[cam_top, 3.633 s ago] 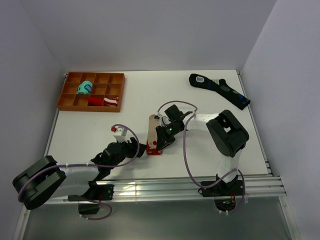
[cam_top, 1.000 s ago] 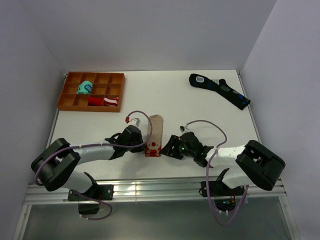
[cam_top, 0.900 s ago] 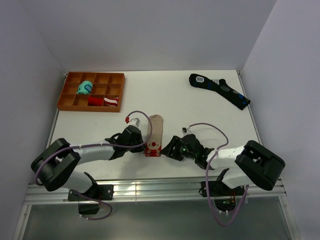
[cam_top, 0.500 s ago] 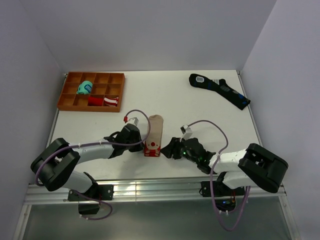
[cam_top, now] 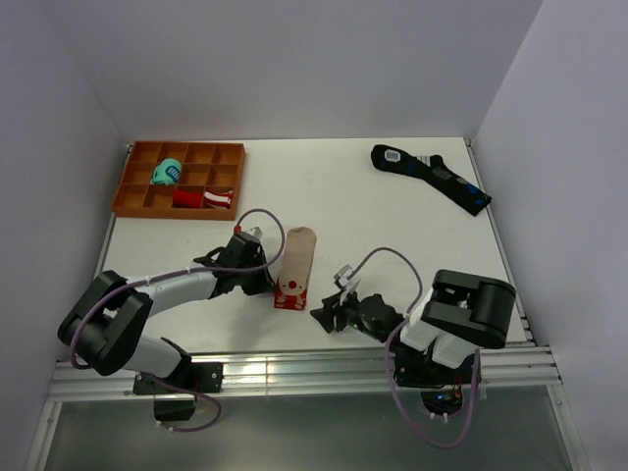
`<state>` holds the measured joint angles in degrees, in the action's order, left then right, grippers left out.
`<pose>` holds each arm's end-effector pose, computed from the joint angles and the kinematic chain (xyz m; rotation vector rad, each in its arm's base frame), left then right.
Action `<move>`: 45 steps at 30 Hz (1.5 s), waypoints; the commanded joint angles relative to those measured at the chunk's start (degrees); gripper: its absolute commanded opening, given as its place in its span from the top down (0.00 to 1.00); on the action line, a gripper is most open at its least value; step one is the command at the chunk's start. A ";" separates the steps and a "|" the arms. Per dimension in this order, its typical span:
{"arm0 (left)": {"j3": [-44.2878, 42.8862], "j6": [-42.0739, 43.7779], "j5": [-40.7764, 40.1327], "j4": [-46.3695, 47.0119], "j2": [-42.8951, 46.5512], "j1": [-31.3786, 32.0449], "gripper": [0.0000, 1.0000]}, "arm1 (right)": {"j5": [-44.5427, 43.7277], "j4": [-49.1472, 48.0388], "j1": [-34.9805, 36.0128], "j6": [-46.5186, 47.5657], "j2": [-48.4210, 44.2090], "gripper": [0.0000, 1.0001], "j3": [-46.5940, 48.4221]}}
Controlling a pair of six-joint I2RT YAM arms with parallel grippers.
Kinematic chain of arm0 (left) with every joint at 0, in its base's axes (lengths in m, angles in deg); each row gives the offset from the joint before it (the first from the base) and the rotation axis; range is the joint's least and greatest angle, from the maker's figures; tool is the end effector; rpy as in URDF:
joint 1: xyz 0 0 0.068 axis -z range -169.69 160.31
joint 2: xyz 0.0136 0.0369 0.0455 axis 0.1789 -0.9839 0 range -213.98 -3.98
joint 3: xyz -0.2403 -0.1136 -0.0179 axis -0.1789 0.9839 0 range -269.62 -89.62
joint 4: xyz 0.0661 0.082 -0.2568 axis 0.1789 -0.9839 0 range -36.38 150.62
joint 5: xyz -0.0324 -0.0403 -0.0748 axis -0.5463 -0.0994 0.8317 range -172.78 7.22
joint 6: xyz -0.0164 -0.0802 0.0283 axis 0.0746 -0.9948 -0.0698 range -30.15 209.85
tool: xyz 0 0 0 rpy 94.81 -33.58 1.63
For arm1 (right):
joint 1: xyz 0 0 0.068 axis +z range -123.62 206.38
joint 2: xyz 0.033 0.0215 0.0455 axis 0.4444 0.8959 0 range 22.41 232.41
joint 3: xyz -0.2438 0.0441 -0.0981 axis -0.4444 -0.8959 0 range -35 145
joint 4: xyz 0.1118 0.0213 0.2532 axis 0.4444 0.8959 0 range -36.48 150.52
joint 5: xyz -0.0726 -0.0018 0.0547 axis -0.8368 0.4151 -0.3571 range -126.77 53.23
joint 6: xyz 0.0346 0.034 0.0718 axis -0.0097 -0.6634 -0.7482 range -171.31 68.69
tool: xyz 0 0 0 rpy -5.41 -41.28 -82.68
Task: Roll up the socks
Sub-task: Roll the sock at the center of the board.
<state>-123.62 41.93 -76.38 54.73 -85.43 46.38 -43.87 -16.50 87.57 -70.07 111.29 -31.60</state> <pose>0.2316 -0.1792 0.0950 -0.2248 2.6435 -0.6981 0.1241 0.2058 0.0742 -0.6120 1.8276 0.8497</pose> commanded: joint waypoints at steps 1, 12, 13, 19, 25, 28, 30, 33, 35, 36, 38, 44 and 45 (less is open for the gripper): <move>-2.91 1.95 4.76 -2.19 0.94 -0.83 1.00 | -8.27 -7.31 4.02 6.98 5.32 0.43 1.88; -2.13 2.57 7.58 -2.28 0.15 -2.15 1.00 | -13.82 -12.42 7.45 9.09 15.89 0.43 3.81; -2.12 2.66 7.41 -2.28 0.15 -2.15 1.00 | -14.00 -12.34 7.45 9.36 15.10 0.43 3.63; -1.86 2.48 7.40 -1.67 -1.08 -2.15 1.00 | -16.72 -8.75 9.12 12.43 12.11 0.44 4.51; -2.56 2.92 7.14 -2.37 -1.78 -2.24 1.00 | -18.57 -0.30 14.13 16.21 10.18 0.43 9.96; -2.91 3.01 7.05 -2.98 -1.52 -2.32 1.00 | -18.84 2.25 14.31 17.62 8.60 0.43 11.45; -3.18 3.18 7.23 -3.16 -1.43 -2.41 1.00 | -19.10 4.45 14.31 18.15 8.59 0.43 12.24; -3.44 3.45 7.32 -3.34 -1.43 -2.50 1.00 | -19.27 5.15 14.31 18.15 9.73 0.43 13.30; -3.44 3.62 7.32 -3.51 -1.43 -2.59 1.00 | -20.06 6.38 14.22 20.17 10.17 0.43 14.35; -3.36 3.71 7.40 -3.43 -1.43 -2.59 1.00 | -21.11 6.39 14.31 20.78 10.17 0.43 14.36; -3.27 3.71 7.49 -3.25 -1.61 -2.76 1.00 | -22.17 7.08 14.22 21.66 9.38 0.43 14.62; -3.00 3.80 8.02 -2.81 -2.05 -3.03 1.00 | -24.28 11.29 14.57 22.72 6.31 0.43 15.15; -2.83 3.80 8.11 -2.72 -2.05 -3.03 1.00 | -24.37 11.31 14.83 22.63 5.87 0.43 15.06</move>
<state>-125.07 44.18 -69.52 51.52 -87.22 43.67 -65.18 -6.31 101.67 -49.04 119.72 -17.92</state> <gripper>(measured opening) 0.012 0.570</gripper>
